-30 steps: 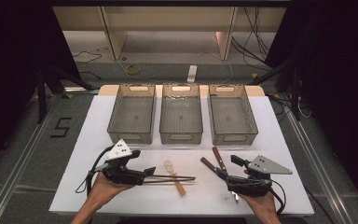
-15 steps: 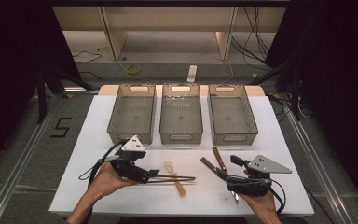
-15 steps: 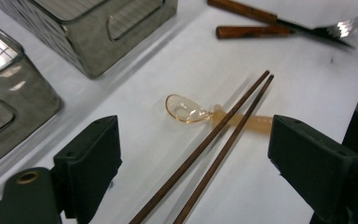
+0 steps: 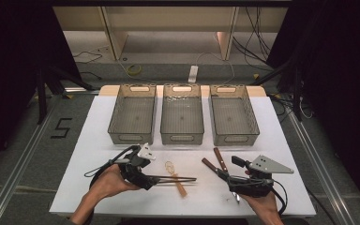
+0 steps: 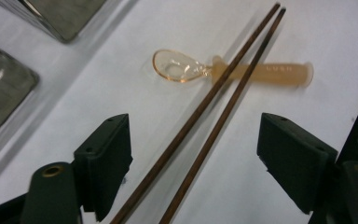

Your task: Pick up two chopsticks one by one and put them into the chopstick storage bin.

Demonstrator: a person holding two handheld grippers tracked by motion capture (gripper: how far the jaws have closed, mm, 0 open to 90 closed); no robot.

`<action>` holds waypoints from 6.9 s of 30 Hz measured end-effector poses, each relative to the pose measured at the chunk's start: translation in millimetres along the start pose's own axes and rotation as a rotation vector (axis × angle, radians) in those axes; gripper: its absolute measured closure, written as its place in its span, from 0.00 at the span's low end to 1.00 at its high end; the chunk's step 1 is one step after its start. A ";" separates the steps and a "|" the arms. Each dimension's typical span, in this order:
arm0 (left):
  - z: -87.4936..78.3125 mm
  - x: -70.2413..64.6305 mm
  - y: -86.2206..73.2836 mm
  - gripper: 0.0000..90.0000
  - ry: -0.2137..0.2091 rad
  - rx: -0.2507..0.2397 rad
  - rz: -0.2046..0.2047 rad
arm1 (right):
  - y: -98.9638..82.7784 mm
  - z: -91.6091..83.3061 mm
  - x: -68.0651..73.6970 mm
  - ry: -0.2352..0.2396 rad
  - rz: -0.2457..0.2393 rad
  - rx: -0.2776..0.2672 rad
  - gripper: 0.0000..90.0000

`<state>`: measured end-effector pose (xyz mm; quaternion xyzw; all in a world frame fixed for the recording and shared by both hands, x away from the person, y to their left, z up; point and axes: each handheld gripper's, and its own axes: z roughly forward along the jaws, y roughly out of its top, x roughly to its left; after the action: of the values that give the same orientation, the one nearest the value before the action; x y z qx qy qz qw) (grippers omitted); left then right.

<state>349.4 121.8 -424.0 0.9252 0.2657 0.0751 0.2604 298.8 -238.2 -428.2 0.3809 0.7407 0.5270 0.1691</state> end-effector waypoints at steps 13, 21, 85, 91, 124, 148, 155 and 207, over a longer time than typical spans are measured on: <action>14.7 -9.1 -5.0 0.53 -0.035 0.146 0.098 | -0.8 0.4 -1.8 0.018 0.017 0.008 0.31; 23.6 -9.3 -7.5 0.63 -0.034 0.191 0.143 | -0.9 1.0 -1.3 0.025 0.019 0.012 0.31; 22.9 -16.0 -11.3 0.93 -0.104 0.220 0.357 | -1.5 3.4 -0.8 0.039 0.004 0.048 0.32; 15.6 -14.2 -7.9 0.93 -0.090 0.166 0.297 | -1.4 2.8 -0.8 0.040 0.000 0.041 0.32; -31.8 40.2 5.7 0.93 0.116 -0.222 -0.100 | -1.4 0.8 -1.9 0.039 0.002 0.016 0.32; -57.9 96.1 32.5 0.93 0.202 -0.336 -0.246 | -2.2 0.4 -2.0 0.043 0.004 0.014 0.32; -63.6 109.6 42.2 0.93 0.231 -0.346 -0.268 | -2.3 0.9 -1.9 0.044 0.002 0.013 0.32; -27.3 190.0 19.6 0.93 0.339 -0.335 -0.458 | -3.0 2.4 -1.9 0.061 0.005 0.023 0.32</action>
<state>511.8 220.4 -390.4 0.7601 0.4902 0.2100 0.3714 300.4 -238.5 -432.1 0.3684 0.7507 0.5299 0.1410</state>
